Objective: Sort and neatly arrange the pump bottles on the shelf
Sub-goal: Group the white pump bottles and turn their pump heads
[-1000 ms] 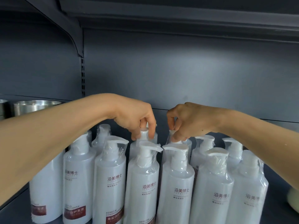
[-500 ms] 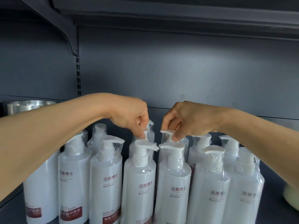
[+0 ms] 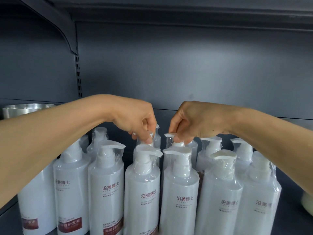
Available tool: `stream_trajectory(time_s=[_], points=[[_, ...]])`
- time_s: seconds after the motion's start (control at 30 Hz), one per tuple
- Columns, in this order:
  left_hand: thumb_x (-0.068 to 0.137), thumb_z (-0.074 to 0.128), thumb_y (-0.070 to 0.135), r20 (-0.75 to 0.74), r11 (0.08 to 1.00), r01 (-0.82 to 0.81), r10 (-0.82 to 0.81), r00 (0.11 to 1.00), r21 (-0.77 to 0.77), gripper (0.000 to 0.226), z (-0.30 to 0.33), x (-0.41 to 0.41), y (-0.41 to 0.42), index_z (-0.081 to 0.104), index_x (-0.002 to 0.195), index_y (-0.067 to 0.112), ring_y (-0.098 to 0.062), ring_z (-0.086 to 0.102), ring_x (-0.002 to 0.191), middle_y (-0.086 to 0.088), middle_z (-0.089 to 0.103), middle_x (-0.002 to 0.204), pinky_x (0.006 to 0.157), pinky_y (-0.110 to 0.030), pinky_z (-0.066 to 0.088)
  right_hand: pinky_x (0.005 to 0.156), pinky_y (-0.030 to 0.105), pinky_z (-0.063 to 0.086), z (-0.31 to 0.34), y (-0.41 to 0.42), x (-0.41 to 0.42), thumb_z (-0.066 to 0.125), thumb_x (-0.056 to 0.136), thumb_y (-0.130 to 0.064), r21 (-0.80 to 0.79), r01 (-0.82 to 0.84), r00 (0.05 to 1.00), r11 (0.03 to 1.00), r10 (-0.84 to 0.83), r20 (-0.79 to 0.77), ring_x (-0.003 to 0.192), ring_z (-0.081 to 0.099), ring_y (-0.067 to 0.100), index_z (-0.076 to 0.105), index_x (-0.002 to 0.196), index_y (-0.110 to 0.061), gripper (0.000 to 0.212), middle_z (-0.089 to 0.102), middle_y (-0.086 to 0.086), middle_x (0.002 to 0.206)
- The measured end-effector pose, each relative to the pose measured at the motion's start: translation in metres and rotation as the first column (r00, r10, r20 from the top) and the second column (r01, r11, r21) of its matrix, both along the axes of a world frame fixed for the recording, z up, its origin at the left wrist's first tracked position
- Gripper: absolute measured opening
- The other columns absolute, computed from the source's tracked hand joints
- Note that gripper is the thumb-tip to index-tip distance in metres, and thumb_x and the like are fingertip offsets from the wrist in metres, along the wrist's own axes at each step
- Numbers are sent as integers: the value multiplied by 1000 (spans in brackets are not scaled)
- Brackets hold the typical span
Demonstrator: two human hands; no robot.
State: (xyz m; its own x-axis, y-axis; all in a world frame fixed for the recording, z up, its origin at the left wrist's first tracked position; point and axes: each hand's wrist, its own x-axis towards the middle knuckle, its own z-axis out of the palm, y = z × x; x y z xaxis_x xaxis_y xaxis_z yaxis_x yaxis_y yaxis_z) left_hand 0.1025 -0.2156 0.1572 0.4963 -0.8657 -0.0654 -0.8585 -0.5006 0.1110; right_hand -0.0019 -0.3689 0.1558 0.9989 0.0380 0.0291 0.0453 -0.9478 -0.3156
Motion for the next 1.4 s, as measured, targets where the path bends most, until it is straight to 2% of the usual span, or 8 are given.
stream_trajectory(time_s=[0.27,0.5,0.77,0.97,1.13,1.2,1.3,1.4], points=[[79,73,26,-40,1000,-8,9,999,28,10,3,1,-1,74,83,17,-6,57,56,-7,70,74,54,-15,44,71,19,54,-1,0,-2,71,82,-16,4,-20,999,1000,20,26,64,67,10,72,88,-14,6,66,-9,66],[79,74,23,-67,999,-5,7,998,38,7,4,1,-1,74,85,20,-4,56,57,-5,70,72,55,-14,43,74,23,55,-1,-1,-4,71,82,-18,-11,-13,999,1000,14,41,64,67,11,73,85,-13,6,67,-7,66],[79,75,24,-42,998,-20,22,999,59,9,7,-2,-1,74,88,23,0,53,53,10,62,61,52,-12,40,74,26,55,-2,11,-6,64,85,-23,-86,45,997,995,-40,66,75,71,17,73,88,-3,22,75,9,79],[75,77,26,2,998,-3,3,1000,68,11,6,-1,1,73,85,31,-4,53,58,15,60,58,57,-16,41,60,17,49,-1,14,-6,64,85,-24,-76,80,996,994,-76,56,68,69,16,72,94,0,27,73,10,76],[77,76,27,-24,997,-18,20,1000,70,12,7,-2,3,73,87,31,-8,52,60,14,59,58,58,-19,42,67,21,55,1,11,-10,66,84,-27,-49,70,997,996,-68,30,70,70,16,72,89,-2,27,74,10,80],[78,75,33,-37,996,-37,41,998,85,15,9,-4,1,72,93,31,-5,54,62,14,63,65,61,-18,43,75,26,58,8,3,-14,64,85,-29,-4,78,995,997,-78,66,79,71,19,73,88,-4,26,75,10,84],[78,70,45,-51,998,-56,57,997,24,23,14,-7,-5,70,98,32,-3,62,78,13,71,86,75,-19,47,85,35,57,24,-17,-24,61,87,-29,44,134,981,990,-138,133,91,69,23,72,87,-13,20,74,7,88],[81,66,47,-8,997,-36,36,999,-72,24,18,-12,-18,69,99,31,0,63,88,17,71,92,83,-21,48,92,39,53,31,-35,-36,63,85,-28,-13,186,980,983,-184,76,95,67,20,72,87,-25,10,73,-1,93]])
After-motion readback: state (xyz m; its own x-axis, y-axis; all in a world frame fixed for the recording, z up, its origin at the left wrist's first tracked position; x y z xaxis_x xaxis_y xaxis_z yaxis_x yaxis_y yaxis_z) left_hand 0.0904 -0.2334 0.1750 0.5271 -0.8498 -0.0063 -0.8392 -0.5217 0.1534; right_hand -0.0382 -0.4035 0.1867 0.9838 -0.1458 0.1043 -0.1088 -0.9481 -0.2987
